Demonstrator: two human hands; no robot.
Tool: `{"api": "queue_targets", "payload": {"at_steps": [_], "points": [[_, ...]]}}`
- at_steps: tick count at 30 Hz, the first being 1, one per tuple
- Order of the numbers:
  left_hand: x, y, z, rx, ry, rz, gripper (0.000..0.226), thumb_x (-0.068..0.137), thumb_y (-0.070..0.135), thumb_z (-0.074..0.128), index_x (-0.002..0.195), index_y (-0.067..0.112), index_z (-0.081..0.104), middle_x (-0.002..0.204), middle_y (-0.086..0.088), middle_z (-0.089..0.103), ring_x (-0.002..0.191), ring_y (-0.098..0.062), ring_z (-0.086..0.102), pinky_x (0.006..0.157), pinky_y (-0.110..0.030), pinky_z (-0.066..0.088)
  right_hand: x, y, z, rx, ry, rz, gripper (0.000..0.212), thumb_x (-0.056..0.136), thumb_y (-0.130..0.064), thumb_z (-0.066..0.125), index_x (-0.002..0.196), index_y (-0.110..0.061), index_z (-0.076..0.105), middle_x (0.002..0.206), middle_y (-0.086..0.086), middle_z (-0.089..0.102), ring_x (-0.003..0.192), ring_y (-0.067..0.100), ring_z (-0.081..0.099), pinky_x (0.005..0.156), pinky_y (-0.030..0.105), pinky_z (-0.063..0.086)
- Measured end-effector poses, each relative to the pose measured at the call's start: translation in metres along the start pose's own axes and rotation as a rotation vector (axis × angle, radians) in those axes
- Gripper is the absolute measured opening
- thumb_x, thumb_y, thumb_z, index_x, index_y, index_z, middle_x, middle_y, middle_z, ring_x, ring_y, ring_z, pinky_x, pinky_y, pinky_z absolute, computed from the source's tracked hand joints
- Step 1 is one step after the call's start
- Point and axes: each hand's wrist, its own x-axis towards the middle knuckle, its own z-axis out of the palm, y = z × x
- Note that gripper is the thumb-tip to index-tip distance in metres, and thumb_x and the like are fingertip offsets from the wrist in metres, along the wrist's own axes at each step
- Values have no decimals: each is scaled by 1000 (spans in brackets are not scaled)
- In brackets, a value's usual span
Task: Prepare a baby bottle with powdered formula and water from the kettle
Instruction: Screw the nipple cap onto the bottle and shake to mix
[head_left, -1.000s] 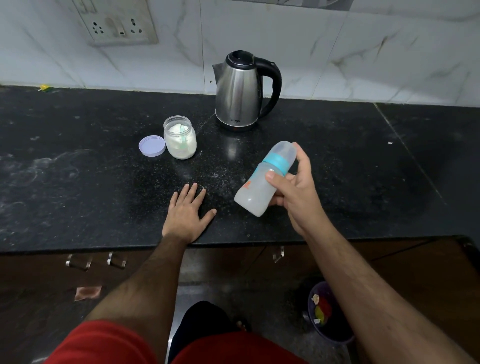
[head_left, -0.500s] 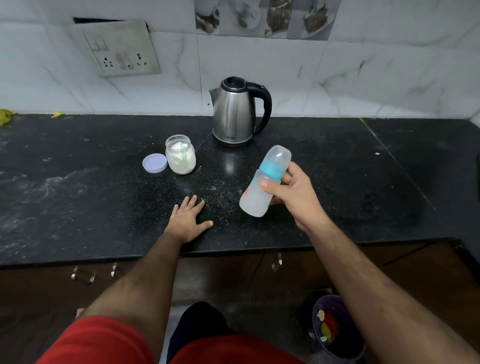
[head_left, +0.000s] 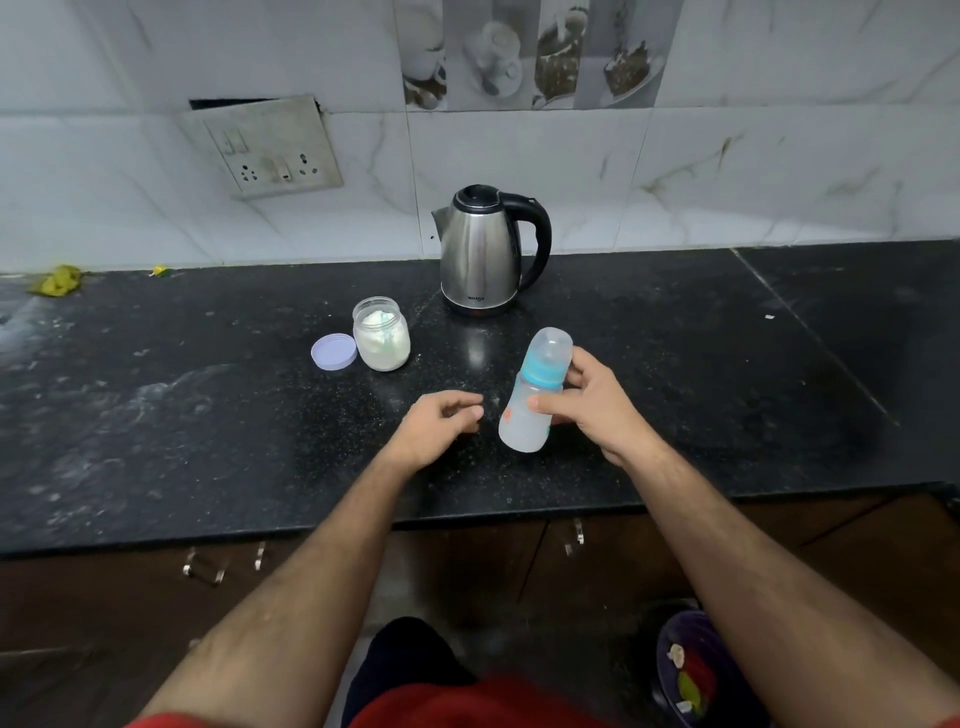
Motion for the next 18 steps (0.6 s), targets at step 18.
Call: {"api": "queue_targets", "payload": {"at_steps": [18], "points": [[53,30,-36,-137,-129,167,36,89,5,70,124,13,67,113,0,74,99,-7,70,81,-31,57,74,-1,14,-100,-129,81,61,76,0,81,131,-17,60,118,0,73,109,16,70,91,43,58]]}}
